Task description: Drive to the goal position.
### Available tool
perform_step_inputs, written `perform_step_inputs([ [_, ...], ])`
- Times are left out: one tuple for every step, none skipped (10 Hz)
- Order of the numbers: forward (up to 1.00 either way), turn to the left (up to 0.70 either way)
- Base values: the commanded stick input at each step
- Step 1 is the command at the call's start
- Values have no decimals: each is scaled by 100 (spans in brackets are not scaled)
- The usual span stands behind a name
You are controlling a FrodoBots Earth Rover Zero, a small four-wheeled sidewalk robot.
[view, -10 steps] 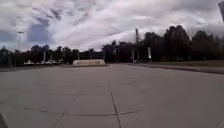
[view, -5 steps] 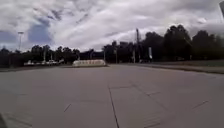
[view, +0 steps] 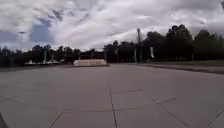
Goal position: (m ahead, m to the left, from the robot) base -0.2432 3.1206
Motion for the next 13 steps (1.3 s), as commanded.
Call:
perform_step_inputs([
  [70, 1],
  [70, 1],
  [70, 1],
  [70, 1],
  [70, 1],
  [70, 1],
  [70, 1],
  [70, 1],
  [70, 1],
  [70, 1],
  [70, 1],
  [70, 1],
  [70, 1],
])
